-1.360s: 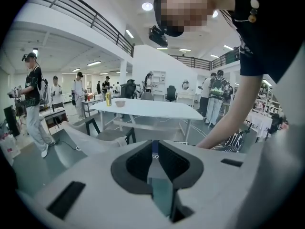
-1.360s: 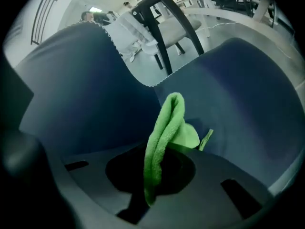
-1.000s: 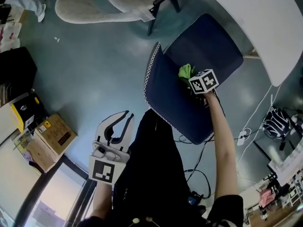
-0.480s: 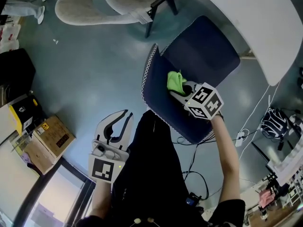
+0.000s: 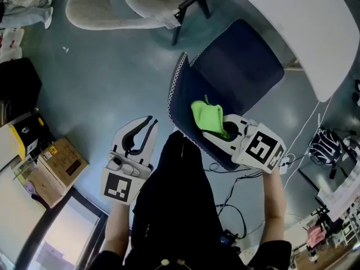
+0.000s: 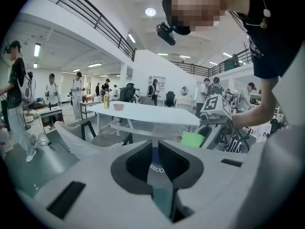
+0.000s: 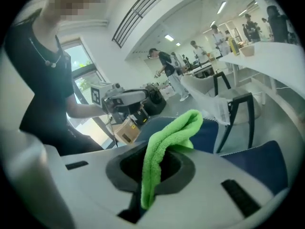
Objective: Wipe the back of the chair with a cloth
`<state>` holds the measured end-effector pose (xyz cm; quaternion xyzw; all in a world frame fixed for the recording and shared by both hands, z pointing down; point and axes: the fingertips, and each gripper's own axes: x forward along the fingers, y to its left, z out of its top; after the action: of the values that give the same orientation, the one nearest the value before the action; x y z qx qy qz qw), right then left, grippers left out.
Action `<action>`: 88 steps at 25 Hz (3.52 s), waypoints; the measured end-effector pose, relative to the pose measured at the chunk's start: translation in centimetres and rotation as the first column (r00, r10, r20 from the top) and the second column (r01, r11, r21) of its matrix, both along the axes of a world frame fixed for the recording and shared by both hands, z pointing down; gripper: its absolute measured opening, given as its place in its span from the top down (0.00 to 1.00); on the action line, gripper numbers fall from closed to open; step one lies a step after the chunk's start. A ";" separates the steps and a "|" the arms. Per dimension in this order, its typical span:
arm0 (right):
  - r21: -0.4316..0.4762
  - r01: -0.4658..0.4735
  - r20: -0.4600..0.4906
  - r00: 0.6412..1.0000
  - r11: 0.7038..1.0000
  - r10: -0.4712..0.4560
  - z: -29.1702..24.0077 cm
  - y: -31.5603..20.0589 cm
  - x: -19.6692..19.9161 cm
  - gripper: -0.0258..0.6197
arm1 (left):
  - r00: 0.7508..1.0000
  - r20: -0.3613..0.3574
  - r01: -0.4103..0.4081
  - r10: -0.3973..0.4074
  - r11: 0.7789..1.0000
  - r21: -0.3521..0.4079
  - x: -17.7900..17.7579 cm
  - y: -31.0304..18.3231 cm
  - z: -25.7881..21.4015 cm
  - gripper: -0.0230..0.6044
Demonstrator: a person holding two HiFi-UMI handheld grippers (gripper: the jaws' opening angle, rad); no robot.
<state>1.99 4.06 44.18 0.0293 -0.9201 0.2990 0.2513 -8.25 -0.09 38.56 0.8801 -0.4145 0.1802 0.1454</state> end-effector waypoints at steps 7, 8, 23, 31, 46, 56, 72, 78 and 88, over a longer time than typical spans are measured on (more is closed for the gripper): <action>0.057 -0.294 -0.285 0.911 0.954 0.298 12.8 -8.0 5.0 0.93 | 0.997 -0.070 0.038 -0.036 0.999 0.030 0.3 -3.4 -0.2 0.94; 0.051 -0.324 -0.340 0.884 0.945 0.321 15.4 -8.7 5.6 0.93 | 0.996 -0.082 0.037 -0.035 0.999 0.031 0.6 -3.8 -0.3 0.95; -0.169 -0.381 -0.460 0.846 0.909 0.269 29.6 -7.9 2.7 0.93 | 0.985 -0.171 0.016 -0.013 1.000 0.017 2.5 -3.9 -1.2 0.95; -0.123 -0.249 -0.278 0.938 0.960 0.208 21.1 -8.2 -0.6 0.93 | 0.985 -0.171 0.012 -0.010 1.000 0.013 2.7 -4.5 -0.8 0.95; 0.050 0.132 0.040 0.990 0.990 -0.134 1.0 0.5 -1.9 0.93 | 0.988 -0.153 0.023 -0.020 1.000 0.020 0.9 -4.8 -0.7 0.84; 0.060 0.013 0.094 0.995 0.998 -0.019 -2.5 -4.0 2.3 0.93 | 0.988 -0.146 0.048 -0.046 0.999 0.012 -0.3 -4.6 -0.1 0.84; 0.080 -0.381 -0.485 0.793 0.921 0.369 30.9 -14.3 1.9 0.93 | 0.994 -0.066 0.082 -0.084 0.996 -0.028 -3.3 -2.6 1.2 0.84; -0.067 -0.386 -0.463 0.829 0.920 0.315 33.2 -13.1 -0.3 0.93 | 0.991 -0.032 0.125 -0.126 0.991 -0.041 -5.4 -1.7 1.7 0.85; -0.168 -0.288 -0.283 0.930 0.943 0.234 26.6 -12.8 -2.1 0.93 | 0.993 -0.050 0.109 -0.111 0.994 -0.029 -4.8 -2.2 1.4 0.84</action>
<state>-0.11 -8.76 70.75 0.1645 -0.8311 0.4172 0.3288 -13.02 -2.26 39.96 0.8583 -0.4562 0.1545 0.1772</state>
